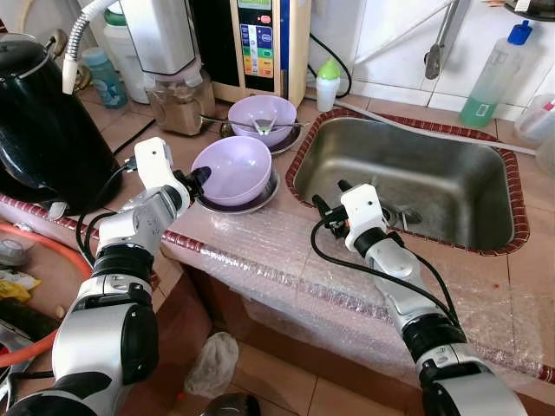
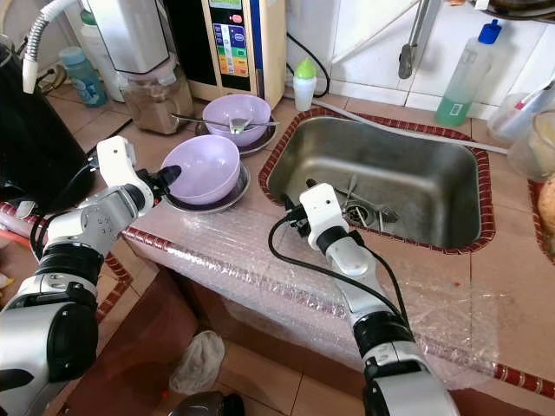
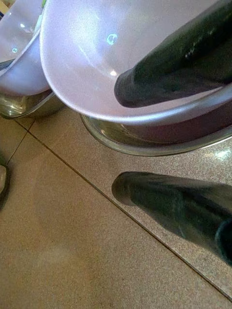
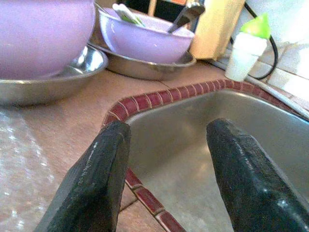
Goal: Kitchen organization
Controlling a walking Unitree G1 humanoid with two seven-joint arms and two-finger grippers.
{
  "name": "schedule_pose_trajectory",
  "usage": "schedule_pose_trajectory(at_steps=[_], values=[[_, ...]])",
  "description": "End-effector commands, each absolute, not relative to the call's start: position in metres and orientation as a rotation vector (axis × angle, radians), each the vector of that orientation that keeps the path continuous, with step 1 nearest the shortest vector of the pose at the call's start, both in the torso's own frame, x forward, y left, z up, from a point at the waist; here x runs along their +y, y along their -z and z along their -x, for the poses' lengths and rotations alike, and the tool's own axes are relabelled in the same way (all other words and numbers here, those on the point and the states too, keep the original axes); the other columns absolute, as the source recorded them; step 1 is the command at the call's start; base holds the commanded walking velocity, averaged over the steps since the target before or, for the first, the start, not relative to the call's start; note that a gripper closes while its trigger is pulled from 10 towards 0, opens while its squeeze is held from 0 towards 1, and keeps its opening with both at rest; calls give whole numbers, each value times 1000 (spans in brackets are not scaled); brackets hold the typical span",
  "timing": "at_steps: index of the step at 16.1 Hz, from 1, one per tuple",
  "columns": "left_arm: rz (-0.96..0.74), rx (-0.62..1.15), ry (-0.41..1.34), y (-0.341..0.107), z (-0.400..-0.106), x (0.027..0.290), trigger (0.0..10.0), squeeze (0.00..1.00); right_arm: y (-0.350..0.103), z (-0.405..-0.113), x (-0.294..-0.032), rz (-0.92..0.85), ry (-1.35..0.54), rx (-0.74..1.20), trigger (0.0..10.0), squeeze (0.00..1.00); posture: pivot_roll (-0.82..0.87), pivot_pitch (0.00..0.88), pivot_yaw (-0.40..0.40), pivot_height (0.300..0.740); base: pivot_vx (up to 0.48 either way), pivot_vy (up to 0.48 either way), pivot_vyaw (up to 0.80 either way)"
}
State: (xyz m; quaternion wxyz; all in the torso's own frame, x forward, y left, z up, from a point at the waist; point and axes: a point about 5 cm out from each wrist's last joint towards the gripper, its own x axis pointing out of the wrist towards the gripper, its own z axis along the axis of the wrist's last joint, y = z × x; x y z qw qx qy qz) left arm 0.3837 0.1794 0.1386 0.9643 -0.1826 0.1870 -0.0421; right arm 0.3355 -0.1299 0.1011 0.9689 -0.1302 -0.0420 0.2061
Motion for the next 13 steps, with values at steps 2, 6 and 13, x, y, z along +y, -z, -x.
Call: schedule_pose_trajectory(at_steps=[2, 6, 13], values=[[350, 378, 81, -141, -384, 184, 0, 0, -118, -334, -120, 190, -484, -170, 10000, 0, 31, 0, 102, 740, 0, 0, 0], [351, 374, 82, -142, -385, 185, 0, 0, -124, -333, -117, 163, -525, -186, 10000, 0, 30, 0, 103, 740, 0, 0, 0], [264, 276, 132, -143, -384, 175, 0, 0, -130, -328, -100, 91, -713, -100, 10000, 0, 31, 0, 100, 740, 0, 0, 0]])
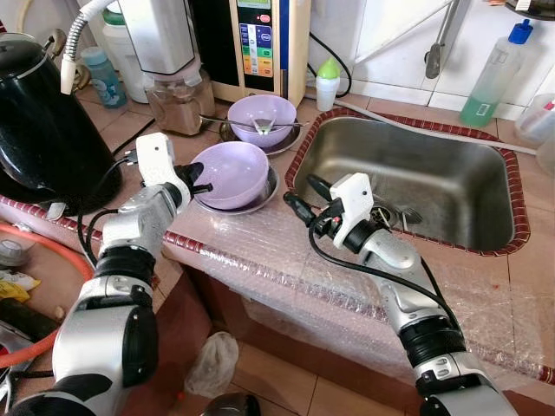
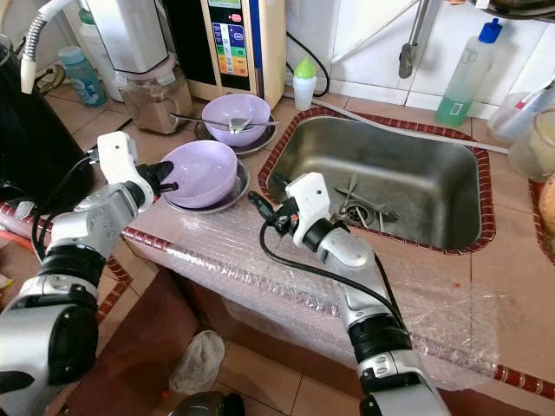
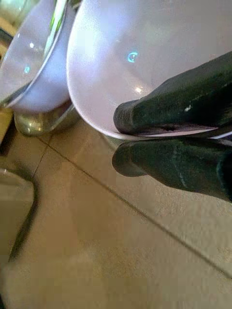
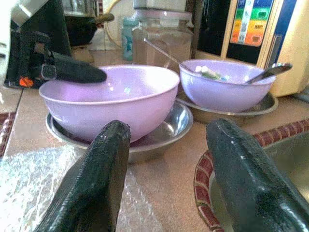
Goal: Kitchen organization
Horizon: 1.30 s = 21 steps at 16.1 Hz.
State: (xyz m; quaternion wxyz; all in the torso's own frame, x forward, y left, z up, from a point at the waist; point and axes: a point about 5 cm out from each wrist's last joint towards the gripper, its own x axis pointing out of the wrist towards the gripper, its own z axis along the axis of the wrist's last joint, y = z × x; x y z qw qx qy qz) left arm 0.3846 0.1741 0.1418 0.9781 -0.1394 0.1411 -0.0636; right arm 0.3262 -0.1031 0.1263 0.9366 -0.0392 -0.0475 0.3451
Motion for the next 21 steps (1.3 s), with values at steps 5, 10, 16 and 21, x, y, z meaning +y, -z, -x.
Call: schedule_pose_trajectory(at_steps=[5, 10, 16, 21], values=[[273, 227, 168, -143, -382, 166, 0, 0, -125, -331, -92, 75, -701, -27, 10000, 0, 40, 0, 90, 740, 0, 0, 0], [154, 55, 165, -163, -383, 163, 0, 0, -150, -342, -98, -70, -586, -130, 10000, 0, 46, 0, 87, 740, 0, 0, 0], [-77, -197, 285, -196, -378, 135, 0, 0, -166, -348, -81, -334, -605, -113, 10000, 0, 39, 0, 86, 740, 0, 0, 0], [-161, -315, 353, -205, -369, 120, 0, 0, -161, -359, -79, -410, -489, -11, 0, 0, 45, 0, 81, 740, 0, 0, 0]])
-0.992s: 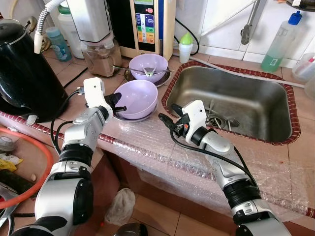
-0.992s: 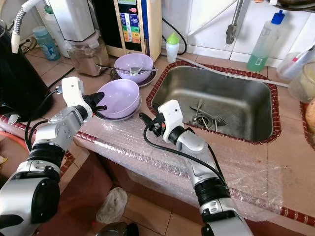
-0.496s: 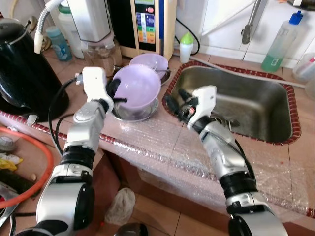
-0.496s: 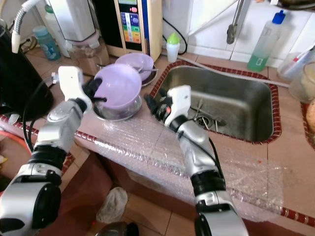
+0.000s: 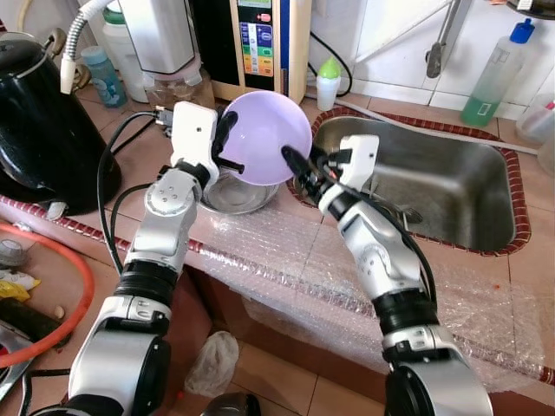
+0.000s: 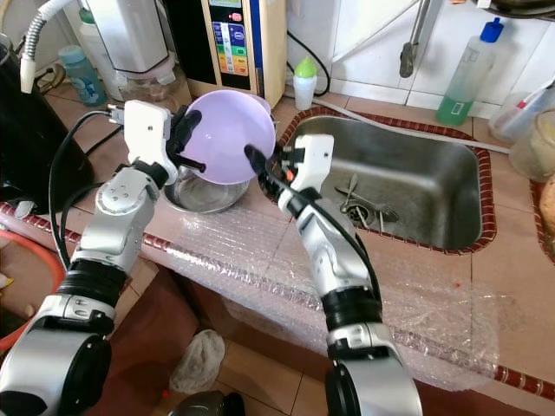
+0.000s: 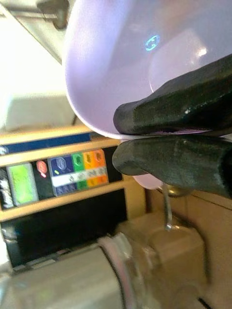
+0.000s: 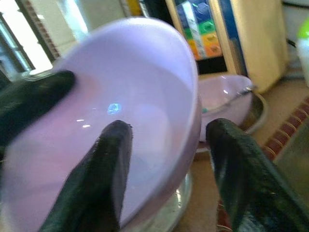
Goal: Kitchen organization
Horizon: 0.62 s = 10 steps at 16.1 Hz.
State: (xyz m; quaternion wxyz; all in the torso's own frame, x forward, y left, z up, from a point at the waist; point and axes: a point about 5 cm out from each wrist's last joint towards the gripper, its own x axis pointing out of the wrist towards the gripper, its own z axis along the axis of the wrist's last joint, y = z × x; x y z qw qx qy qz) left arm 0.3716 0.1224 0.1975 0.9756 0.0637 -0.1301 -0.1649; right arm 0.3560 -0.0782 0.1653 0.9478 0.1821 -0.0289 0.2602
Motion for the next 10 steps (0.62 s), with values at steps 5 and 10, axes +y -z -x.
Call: schedule_pose_trajectory(at_steps=[5, 10], values=[[-208, -382, 373, -211, -364, 114, 0, 0, -165, -367, -87, -524, -405, 83, 0, 0, 45, 0, 81, 740, 0, 0, 0], [-252, -430, 403, -212, -360, 105, 0, 0, -163, -375, -105, -584, -266, 141, 0, 0, 34, 0, 86, 740, 0, 0, 0]])
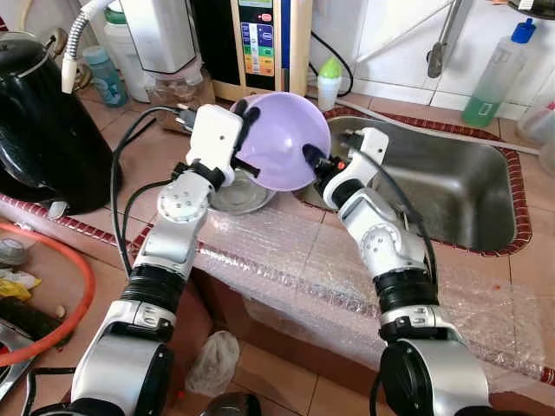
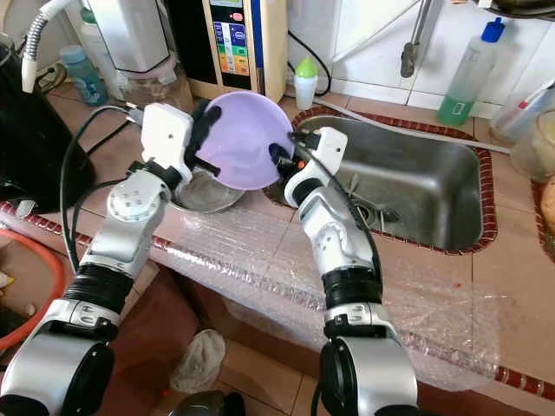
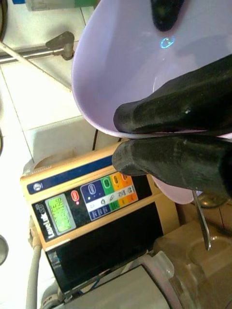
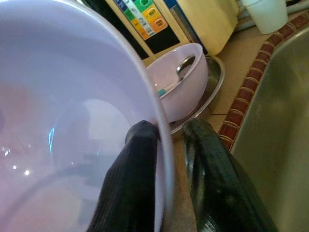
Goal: Kitchen organization
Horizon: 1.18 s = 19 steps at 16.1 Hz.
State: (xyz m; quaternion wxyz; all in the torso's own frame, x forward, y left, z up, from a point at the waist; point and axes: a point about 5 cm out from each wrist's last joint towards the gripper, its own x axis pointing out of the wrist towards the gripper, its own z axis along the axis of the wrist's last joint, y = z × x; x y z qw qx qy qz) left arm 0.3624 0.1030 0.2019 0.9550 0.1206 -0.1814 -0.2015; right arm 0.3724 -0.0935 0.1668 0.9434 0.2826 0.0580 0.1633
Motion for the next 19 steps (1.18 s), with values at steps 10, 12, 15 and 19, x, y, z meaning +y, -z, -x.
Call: schedule_pose_trajectory(at_steps=[10, 12, 15, 19], values=[[-231, -402, 404, -206, -357, 106, 10000, 1000, -165, -382, -149, -594, -22, 130, 0, 0, 43, 0, 77, 740, 0, 0, 0], [-215, -350, 375, -200, -359, 113, 10000, 1000, -163, -382, -166, -560, 67, 115, 0, 0, 43, 0, 78, 740, 0, 0, 0], [-136, -151, 270, -173, -364, 141, 10000, 1000, -145, -374, -206, -426, 289, 170, 0, 0, 34, 0, 83, 740, 0, 0, 0], [8, 71, 180, -135, -362, 155, 10000, 1000, -115, -360, -228, -372, 406, 261, 10000, 1000, 29, 0, 84, 740, 0, 0, 0]])
